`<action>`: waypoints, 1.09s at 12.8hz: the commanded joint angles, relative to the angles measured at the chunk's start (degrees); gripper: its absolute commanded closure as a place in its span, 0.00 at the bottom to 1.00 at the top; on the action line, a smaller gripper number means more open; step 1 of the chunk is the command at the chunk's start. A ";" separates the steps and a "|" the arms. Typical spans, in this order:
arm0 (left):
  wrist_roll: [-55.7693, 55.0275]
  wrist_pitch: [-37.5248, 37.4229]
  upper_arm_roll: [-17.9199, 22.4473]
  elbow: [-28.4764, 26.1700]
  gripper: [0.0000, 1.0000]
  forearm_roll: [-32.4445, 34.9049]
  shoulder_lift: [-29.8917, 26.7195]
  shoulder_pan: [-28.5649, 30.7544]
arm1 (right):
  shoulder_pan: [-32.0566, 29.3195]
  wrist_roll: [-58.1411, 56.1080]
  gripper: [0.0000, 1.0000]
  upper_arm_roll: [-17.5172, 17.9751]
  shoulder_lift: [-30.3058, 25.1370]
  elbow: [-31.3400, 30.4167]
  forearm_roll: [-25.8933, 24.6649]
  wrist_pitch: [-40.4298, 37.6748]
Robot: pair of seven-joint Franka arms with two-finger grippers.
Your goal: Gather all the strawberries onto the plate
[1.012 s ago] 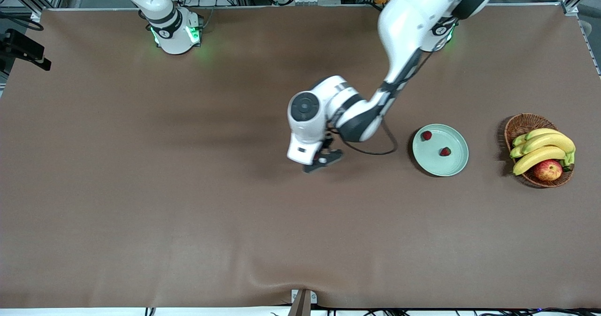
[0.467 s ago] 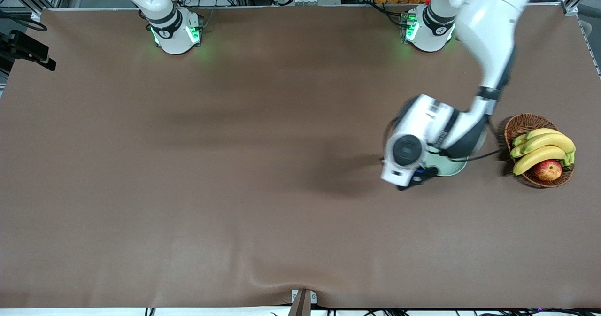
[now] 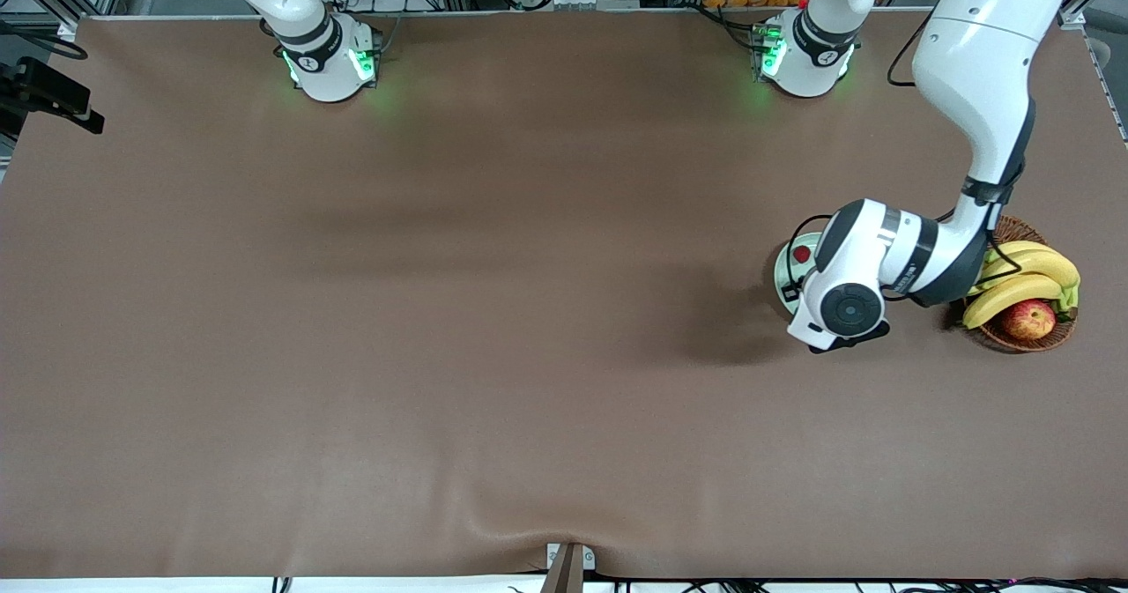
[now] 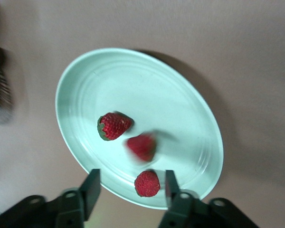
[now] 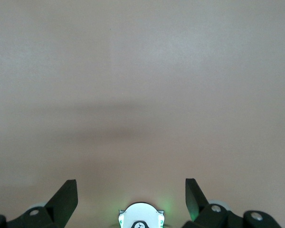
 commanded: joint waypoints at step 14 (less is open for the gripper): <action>23.14 -9.55 1.65 10.96 0.00 -17.80 -33.75 2.99 | 0.99 0.68 0.00 0.48 3.23 -0.87 -0.14 5.73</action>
